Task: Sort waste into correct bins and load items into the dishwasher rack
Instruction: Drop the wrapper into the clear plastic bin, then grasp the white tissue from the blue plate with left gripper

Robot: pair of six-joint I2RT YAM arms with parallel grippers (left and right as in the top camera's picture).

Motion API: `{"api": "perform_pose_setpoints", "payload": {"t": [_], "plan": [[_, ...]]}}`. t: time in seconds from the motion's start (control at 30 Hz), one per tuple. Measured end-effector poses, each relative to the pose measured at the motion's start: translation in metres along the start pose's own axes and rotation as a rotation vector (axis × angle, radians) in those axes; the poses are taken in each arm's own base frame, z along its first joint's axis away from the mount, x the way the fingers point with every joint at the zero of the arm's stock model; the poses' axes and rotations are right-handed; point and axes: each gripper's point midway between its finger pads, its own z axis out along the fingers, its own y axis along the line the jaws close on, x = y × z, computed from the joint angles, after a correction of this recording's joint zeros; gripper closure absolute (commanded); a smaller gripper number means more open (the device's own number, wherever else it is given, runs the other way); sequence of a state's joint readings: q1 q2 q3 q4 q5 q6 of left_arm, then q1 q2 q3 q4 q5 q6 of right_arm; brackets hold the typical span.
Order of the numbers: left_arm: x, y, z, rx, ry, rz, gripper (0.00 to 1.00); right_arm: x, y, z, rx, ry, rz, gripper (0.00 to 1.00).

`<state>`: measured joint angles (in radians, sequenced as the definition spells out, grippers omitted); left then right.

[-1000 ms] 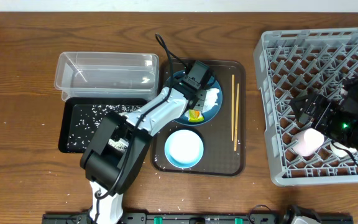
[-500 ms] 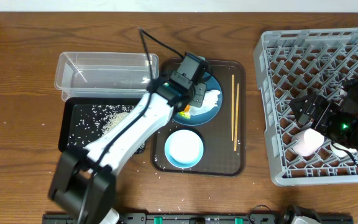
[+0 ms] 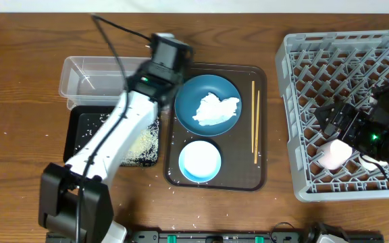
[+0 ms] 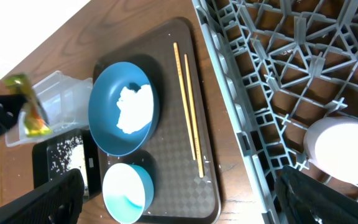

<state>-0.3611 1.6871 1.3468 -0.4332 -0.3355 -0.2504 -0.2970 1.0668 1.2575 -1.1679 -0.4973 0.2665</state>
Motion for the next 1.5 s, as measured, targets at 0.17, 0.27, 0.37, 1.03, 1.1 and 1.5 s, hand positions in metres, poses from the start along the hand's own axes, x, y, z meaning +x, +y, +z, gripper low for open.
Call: {"api": "perform_pose_setpoints", "payload": {"t": [0.17, 0.27, 0.37, 1.03, 1.1, 1.5], "plan": [[-0.025, 0.041, 0.021, -0.016, -0.050, -0.133, 0.52, 0.000, 0.000, 0.000, 0.000, 0.000, 0.000, 0.03], [-0.018, 0.048, 0.033, 0.011, -0.011, -0.162, 0.51, 0.000, 0.000, 0.000, 0.000, 0.002, 0.001, 0.03], [-0.008, 0.038, 0.033, 0.072, 0.039, -0.147, 0.48, 0.001, 0.000, 0.000, 0.001, 0.003, 0.001, 0.03], [0.143, -0.184, -0.011, 0.559, 0.224, 0.684, 0.34, 0.003, -0.001, 0.000, 0.004, 0.013, 0.007, 0.03], [0.159, -0.186, 0.007, 0.533, 0.240, 0.734, 0.32, 0.004, -0.001, 0.000, 0.004, 0.016, 0.009, 0.03], [0.179, -0.176, 0.032, 0.463, 0.294, 0.745, 0.94, 0.006, -0.002, 0.000, 0.006, 0.022, 0.012, 0.03]]}}
